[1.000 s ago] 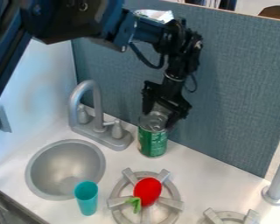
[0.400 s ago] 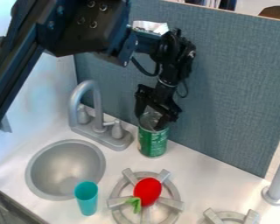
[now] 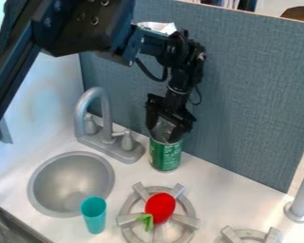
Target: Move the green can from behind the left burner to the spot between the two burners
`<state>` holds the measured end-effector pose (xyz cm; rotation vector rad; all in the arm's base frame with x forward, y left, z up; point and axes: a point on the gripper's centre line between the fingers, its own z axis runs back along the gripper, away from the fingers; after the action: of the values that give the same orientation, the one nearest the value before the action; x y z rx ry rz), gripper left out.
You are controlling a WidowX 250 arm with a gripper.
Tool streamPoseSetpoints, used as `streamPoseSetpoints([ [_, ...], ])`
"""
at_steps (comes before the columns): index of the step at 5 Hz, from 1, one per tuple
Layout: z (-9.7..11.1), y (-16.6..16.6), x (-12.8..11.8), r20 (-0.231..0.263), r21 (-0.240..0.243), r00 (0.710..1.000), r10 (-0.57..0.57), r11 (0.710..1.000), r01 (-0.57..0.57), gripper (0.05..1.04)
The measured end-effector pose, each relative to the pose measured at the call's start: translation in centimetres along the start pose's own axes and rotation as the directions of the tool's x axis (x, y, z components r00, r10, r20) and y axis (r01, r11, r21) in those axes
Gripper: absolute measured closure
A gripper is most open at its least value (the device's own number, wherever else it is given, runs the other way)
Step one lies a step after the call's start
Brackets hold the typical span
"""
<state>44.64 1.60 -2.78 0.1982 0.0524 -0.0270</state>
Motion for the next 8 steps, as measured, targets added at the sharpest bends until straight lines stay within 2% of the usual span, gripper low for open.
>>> streamPoseSetpoints([
  [1, -0.1, -0.1, -0.4, -0.036, -0.095, 0.999, 0.014, 0.995, -0.017, 0.083],
  [2, -0.1, -1.9, -1.7, -0.089, -0.227, 0.996, -0.022, 0.974, 0.002, 0.083],
  [3, 0.3, -3.6, -2.9, -0.124, -0.326, 0.991, -0.054, 0.945, 0.010, 0.083],
  [4, 0.8, -6.5, -3.0, -0.112, -0.373, 0.990, -0.082, 0.927, 0.035, 0.083],
  [6, 1.3, -8.7, -3.1, -0.080, -0.412, 0.991, -0.110, 0.909, 0.067, 0.083],
  [7, 1.7, -9.9, -3.1, -0.031, -0.442, 0.991, -0.130, 0.891, 0.103, 0.083],
  [8, 2.1, -11.5, -3.5, -0.017, -0.478, 0.986, -0.167, 0.867, 0.139, 0.083],
])
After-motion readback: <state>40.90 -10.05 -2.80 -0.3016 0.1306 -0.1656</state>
